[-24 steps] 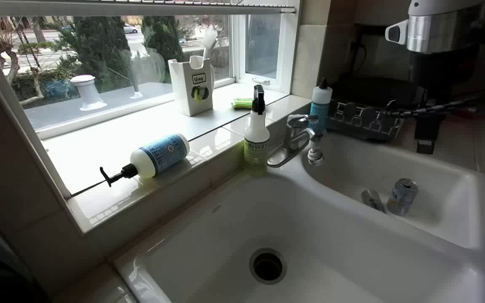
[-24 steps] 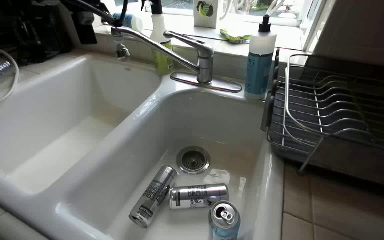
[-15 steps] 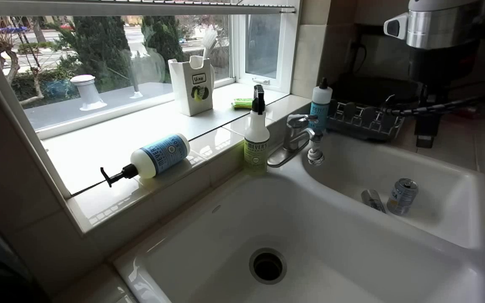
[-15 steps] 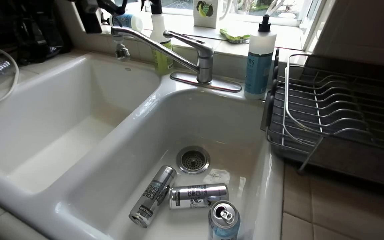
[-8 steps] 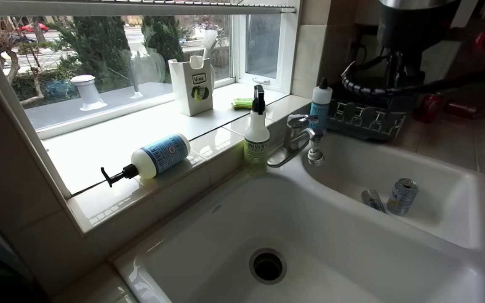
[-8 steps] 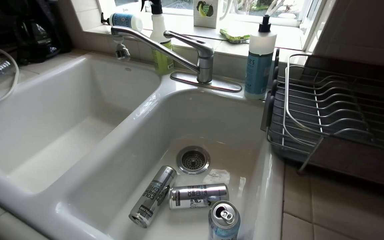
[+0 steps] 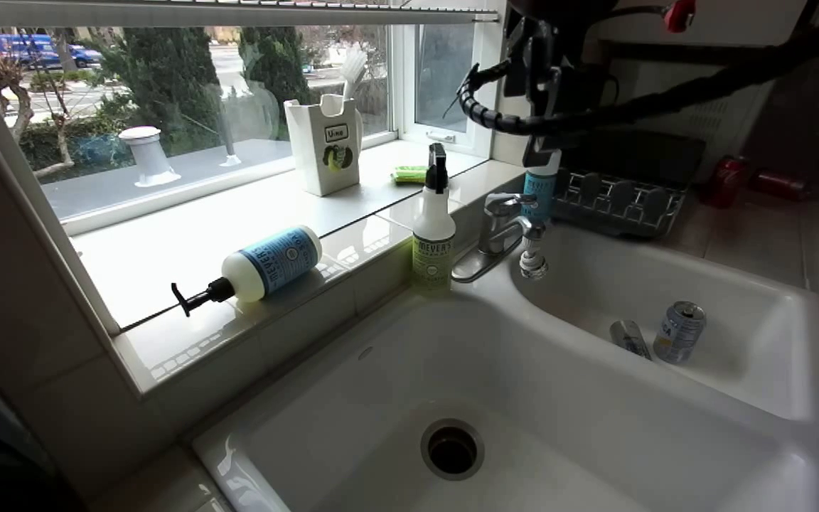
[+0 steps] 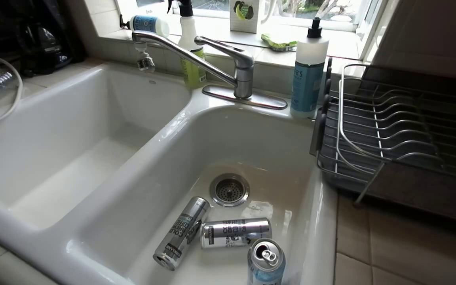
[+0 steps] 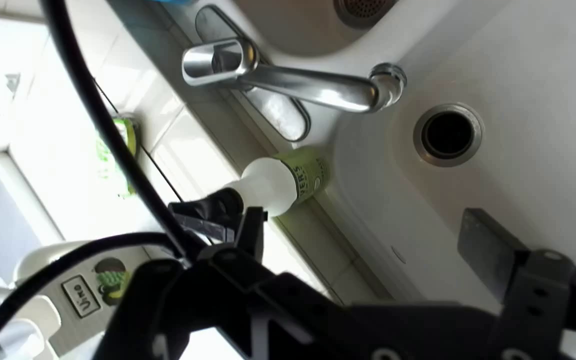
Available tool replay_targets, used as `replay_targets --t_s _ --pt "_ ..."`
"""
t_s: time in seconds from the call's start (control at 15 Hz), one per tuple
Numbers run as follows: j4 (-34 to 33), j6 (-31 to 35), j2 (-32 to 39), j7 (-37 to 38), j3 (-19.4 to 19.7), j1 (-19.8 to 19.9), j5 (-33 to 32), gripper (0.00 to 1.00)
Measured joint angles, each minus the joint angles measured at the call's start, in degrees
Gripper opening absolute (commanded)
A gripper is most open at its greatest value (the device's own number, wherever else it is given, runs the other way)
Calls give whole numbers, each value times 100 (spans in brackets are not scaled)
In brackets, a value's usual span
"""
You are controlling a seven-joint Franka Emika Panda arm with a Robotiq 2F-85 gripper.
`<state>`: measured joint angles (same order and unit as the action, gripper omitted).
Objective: Put the white bottle on the window sill in an upright position
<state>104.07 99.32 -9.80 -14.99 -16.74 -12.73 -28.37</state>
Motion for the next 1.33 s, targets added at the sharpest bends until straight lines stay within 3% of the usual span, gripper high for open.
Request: replay_targets --t_s 0.4,1.07,1.33 --pt "-1102 365 1140 -1095 -138 -307 -12 100" --pt "-1104 365 1118 -1089 -105 -301 1 100" --pt "-1246 1161 1487 -1540 -16 -261 37 100"
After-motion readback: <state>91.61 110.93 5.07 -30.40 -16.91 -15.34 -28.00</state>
